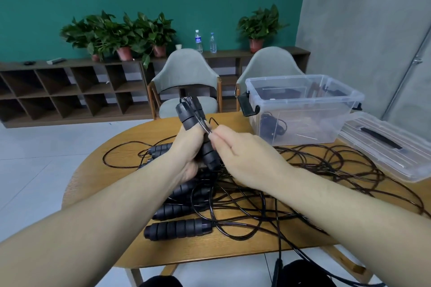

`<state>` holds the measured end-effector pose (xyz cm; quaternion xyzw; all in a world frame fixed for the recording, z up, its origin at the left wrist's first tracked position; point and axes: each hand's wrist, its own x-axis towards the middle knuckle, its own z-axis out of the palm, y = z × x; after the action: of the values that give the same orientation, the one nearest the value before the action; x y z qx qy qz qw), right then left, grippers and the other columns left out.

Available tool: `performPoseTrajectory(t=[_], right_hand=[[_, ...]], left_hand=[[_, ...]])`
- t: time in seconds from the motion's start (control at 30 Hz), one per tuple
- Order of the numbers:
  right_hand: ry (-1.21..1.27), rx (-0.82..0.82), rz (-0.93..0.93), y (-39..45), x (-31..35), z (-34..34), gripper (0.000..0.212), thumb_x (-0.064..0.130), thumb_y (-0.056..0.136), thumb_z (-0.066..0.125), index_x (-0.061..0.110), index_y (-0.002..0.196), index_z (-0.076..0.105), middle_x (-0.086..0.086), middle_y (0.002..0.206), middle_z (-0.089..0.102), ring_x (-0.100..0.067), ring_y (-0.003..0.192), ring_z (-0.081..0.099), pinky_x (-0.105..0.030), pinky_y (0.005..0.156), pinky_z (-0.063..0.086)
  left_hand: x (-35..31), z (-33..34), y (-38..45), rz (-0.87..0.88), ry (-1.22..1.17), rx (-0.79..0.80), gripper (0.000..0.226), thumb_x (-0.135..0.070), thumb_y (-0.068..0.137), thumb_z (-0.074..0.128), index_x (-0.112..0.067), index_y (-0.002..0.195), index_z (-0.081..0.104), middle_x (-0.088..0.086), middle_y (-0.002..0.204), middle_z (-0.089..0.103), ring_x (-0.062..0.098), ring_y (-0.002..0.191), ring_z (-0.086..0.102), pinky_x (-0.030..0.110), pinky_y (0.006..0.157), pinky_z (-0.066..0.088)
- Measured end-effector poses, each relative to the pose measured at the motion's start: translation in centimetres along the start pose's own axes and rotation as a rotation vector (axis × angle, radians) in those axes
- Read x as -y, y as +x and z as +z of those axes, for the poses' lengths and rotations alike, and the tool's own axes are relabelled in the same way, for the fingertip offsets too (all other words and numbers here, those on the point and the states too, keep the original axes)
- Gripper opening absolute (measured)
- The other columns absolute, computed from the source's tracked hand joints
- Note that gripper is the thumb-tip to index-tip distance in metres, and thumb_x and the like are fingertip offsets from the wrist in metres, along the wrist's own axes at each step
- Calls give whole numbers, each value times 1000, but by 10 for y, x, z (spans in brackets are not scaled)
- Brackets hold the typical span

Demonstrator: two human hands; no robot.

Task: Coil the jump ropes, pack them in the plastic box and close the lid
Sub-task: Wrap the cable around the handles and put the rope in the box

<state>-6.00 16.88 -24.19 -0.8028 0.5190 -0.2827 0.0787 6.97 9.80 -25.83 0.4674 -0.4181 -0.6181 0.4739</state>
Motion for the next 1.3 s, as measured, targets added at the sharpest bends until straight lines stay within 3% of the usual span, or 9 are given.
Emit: performPoseTrajectory(t=[0.13,0.43,0.57,0.73,0.83,0.93,1.13,1.2,1.3], right_hand=[[-107,-12,-88,-7,-6,5,24,41,107,28,26,101,45,4,67,58,-24,61,58,-39,55,45],[-235,-144,-248,-17,-23,18,35,59,100,26,28,105,41,3,82,72,-24,58,65,-36,46,49],[-195,-126,-215,-18,-26,25,28,59,99,25,32,101,34,10,62,49,-22,53,58,-32,44,37],[-150,-82,-159,-23,-27,18,44,59,98,18,29,114,47,13,63,47,-19,58,56,-34,53,40],[19,85,-148,-24,-39,9,23,48,105,27,40,92,44,10,55,47,-10,53,49,-24,54,34],[100,360,-27,-18,-49,-1,31,45,105,34,35,78,45,22,65,56,1,64,51,-19,66,39],[-9,693,-25,2,-37,-7,28,51,102,43,36,109,66,15,100,57,-1,90,54,-17,87,42],[106,702,7,11,-40,-15,26,36,100,53,25,120,65,17,99,56,11,80,56,-4,77,44],[-20,726,46,24,-54,-21,19,10,98,58,24,85,61,13,80,54,8,73,59,-10,65,46]], left_hand=[[-9,-4,-2,-76,-184,-19,32,-38,94,66,-17,116,56,2,72,71,21,62,67,38,61,60],[-13,7,-20,-159,-439,-18,31,-38,92,68,-11,103,57,9,77,63,26,66,69,39,65,62],[-10,14,-25,-189,-464,48,25,-28,89,71,-6,91,59,8,75,62,25,75,64,44,85,58],[-11,10,-21,-168,-426,210,15,-20,90,65,-12,101,58,5,77,61,21,65,61,32,64,55],[-20,0,-22,-155,-443,365,23,-21,86,64,-12,107,60,7,83,62,19,62,55,28,58,49],[-20,-11,-23,-120,-268,508,25,-21,80,70,-13,104,71,8,92,62,21,67,57,31,61,49],[-23,-28,-24,-178,261,881,37,-23,69,83,-9,101,71,9,80,62,21,74,59,33,75,52],[-30,-27,-28,-168,453,931,11,-19,77,71,-13,85,71,8,77,60,22,74,57,35,81,47],[-39,-21,-32,-140,789,924,16,-30,74,74,-21,87,73,12,89,68,30,84,63,47,89,50]])
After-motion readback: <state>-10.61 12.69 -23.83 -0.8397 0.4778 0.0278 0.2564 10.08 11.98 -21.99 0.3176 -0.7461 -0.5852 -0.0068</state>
